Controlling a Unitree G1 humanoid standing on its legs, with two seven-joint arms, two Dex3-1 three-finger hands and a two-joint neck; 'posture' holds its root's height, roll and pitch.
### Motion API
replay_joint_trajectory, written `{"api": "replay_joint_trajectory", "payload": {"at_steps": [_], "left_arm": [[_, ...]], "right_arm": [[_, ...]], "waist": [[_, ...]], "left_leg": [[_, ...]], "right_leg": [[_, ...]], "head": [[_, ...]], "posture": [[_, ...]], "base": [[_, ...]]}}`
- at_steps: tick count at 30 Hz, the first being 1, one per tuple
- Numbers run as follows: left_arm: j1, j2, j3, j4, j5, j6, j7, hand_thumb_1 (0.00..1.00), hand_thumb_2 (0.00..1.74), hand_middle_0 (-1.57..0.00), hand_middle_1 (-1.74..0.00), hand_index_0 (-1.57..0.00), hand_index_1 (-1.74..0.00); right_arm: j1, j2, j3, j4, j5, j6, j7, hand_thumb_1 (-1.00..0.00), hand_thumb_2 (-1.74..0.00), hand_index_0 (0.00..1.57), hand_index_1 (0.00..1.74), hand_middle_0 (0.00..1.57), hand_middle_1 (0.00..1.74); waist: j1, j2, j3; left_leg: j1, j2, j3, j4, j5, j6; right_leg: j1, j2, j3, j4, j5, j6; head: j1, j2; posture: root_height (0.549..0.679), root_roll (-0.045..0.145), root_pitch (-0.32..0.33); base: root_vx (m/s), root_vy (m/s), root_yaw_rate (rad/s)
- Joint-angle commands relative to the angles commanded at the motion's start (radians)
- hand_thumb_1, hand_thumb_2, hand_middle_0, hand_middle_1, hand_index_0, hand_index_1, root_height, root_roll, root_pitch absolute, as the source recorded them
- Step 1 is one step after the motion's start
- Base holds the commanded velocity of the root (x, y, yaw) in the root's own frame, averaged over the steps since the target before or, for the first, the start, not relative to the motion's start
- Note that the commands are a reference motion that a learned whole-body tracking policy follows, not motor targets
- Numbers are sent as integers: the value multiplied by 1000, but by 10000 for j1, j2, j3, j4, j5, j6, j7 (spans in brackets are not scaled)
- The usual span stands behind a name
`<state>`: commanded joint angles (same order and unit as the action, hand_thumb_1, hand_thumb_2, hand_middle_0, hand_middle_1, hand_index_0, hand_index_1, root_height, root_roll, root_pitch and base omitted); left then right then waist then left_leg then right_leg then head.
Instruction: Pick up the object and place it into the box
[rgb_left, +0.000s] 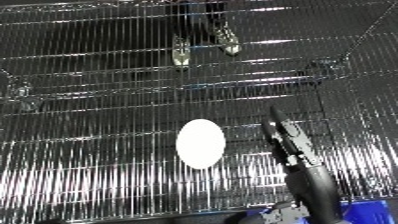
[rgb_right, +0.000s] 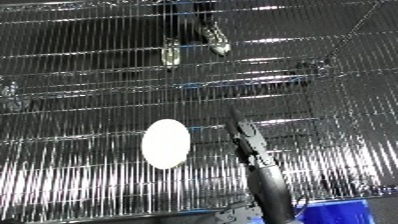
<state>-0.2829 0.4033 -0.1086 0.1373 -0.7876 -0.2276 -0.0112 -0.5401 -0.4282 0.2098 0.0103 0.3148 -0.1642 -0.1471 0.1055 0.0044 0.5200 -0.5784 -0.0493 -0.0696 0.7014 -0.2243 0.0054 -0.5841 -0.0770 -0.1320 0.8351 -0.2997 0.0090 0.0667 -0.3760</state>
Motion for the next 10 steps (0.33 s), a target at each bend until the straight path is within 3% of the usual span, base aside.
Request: {"api": "replay_joint_trajectory", "payload": {"at_steps": [6,10], "left_arm": [[-39,1,-146,43,237,-20,-16,1000,1740,-1570,-1740,-1570,-1740],[-286,4,-372,84,517,-67,115,1000,1740,-1570,-1740,-1570,-1740]], "right_arm": [[-219,-35,166,192,34,20,-120,0,0,0,0,0,0],[-580,-117,338,528,106,86,-229,0,0,0,0,0,0]], "waist": [[76,15,0],[114,72,0]], "left_leg": [[-147,-19,14,137,-42,0],[-418,-54,48,260,-57,-13]], "right_leg": [[-116,-49,-59,114,-23,3],[-388,-67,-66,229,-4,17]], "head": [[69,-322],[192,-991]], "posture": [[629,47,114],[627,45,128]], "base": [[15,11,46],[-6,25,33]]}}
